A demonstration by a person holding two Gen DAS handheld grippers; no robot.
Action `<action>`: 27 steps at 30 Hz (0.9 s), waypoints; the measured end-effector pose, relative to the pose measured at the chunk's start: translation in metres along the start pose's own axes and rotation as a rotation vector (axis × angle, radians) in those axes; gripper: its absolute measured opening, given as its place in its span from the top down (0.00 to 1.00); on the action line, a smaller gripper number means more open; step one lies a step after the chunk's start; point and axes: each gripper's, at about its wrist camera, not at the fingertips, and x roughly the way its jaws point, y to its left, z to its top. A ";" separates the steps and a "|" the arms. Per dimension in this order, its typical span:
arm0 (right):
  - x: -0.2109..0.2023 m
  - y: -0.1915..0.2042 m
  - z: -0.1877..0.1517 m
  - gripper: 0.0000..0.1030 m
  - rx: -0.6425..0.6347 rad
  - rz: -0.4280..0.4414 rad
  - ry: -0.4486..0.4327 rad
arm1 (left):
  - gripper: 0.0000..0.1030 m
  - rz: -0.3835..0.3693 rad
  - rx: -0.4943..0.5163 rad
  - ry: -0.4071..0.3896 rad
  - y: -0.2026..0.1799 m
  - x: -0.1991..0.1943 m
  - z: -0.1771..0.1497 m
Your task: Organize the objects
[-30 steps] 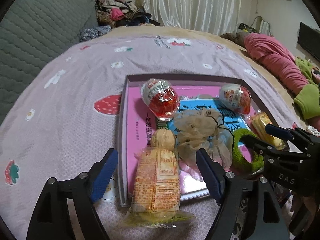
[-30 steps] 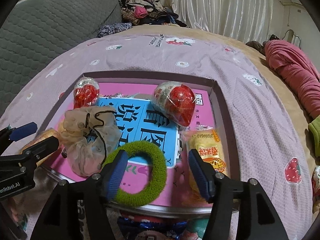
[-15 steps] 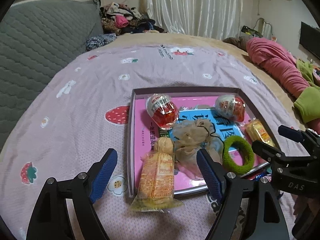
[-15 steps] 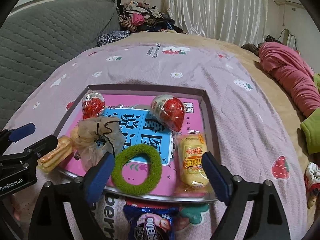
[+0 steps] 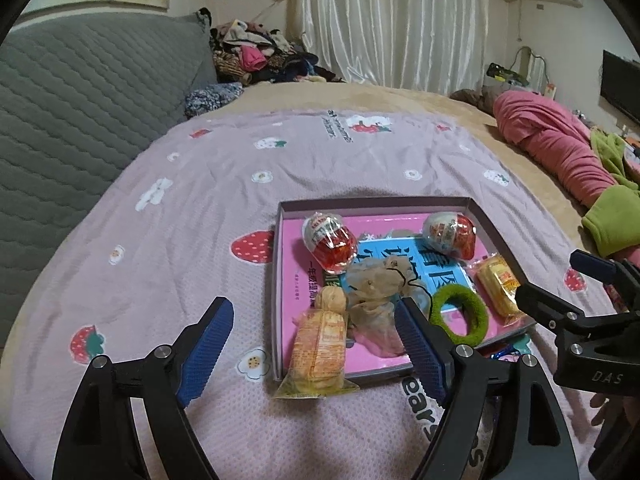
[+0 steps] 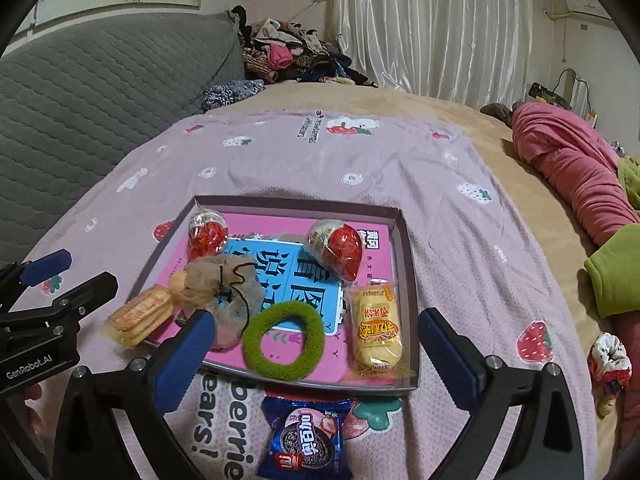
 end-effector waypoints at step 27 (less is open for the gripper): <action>-0.090 -0.003 -0.003 0.01 0.000 0.007 -0.091 | 0.19 0.010 -0.002 -0.038 -0.007 -0.083 0.003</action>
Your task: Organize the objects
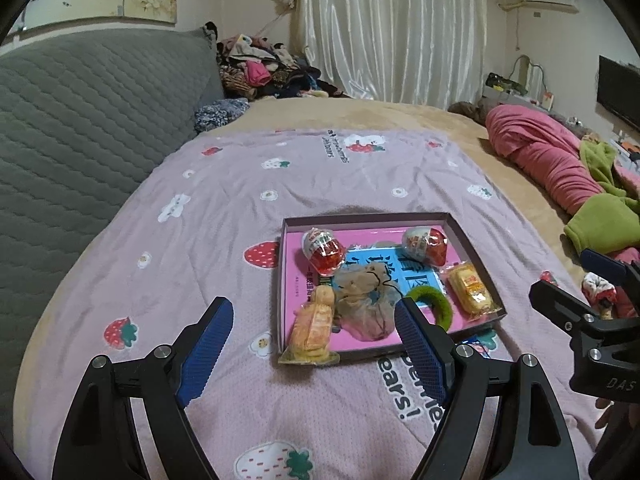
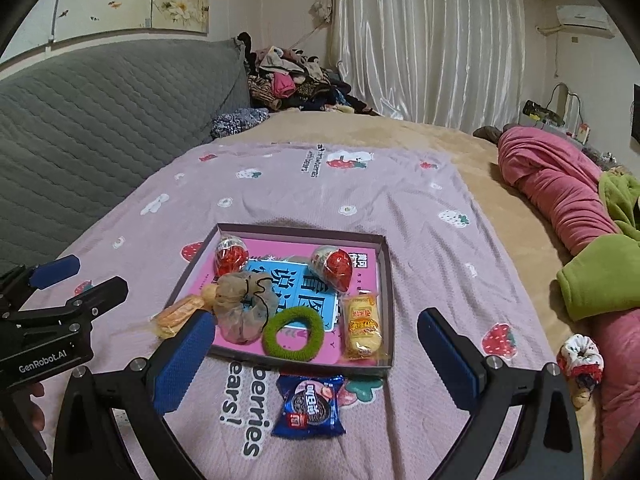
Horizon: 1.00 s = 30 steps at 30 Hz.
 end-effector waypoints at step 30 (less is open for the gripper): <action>-0.100 0.020 -0.051 0.01 -0.045 0.003 -0.036 | 0.19 0.078 0.010 -0.042 -0.001 -0.103 -0.056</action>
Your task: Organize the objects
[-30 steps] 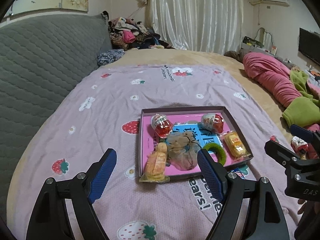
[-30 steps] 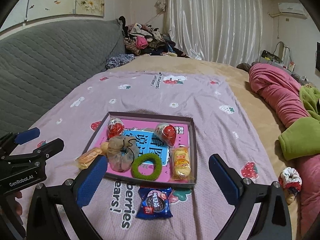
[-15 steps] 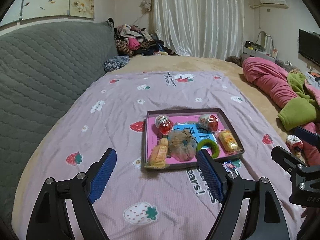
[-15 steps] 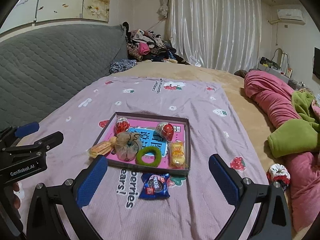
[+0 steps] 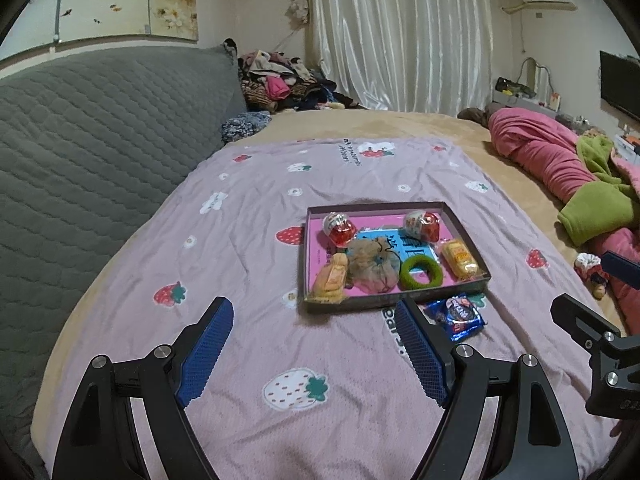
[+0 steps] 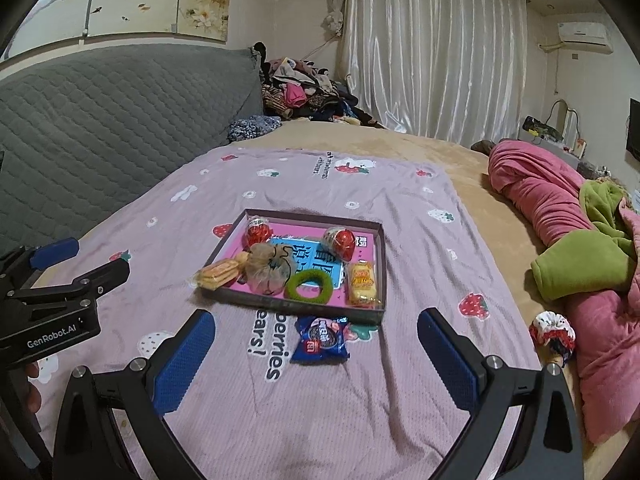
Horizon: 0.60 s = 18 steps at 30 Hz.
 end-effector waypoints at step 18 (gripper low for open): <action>-0.022 0.010 -0.040 0.01 -0.009 0.008 0.024 | 0.19 -0.003 -0.017 0.015 0.001 -0.024 -0.038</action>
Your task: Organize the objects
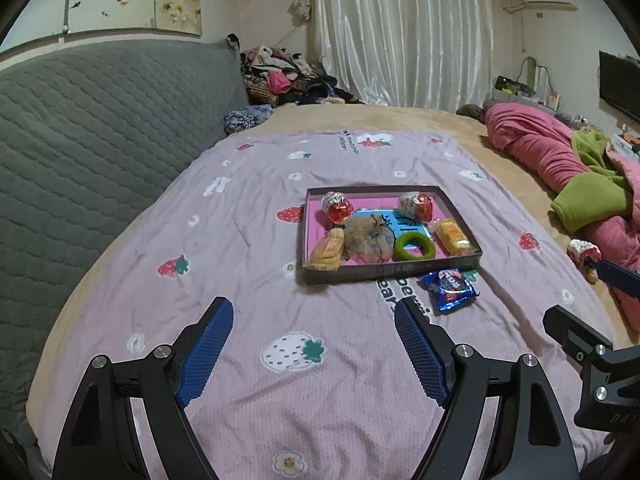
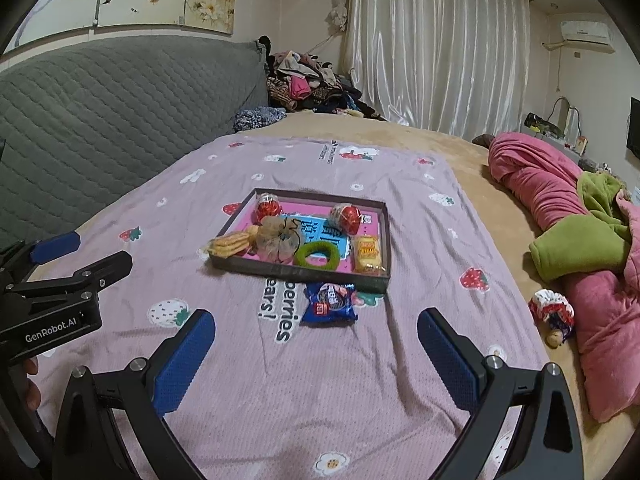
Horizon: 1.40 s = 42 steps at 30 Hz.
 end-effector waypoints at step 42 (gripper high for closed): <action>0.030 0.006 -0.053 0.01 0.035 0.003 0.062 | 0.19 0.019 -0.018 0.098 0.009 0.044 -0.061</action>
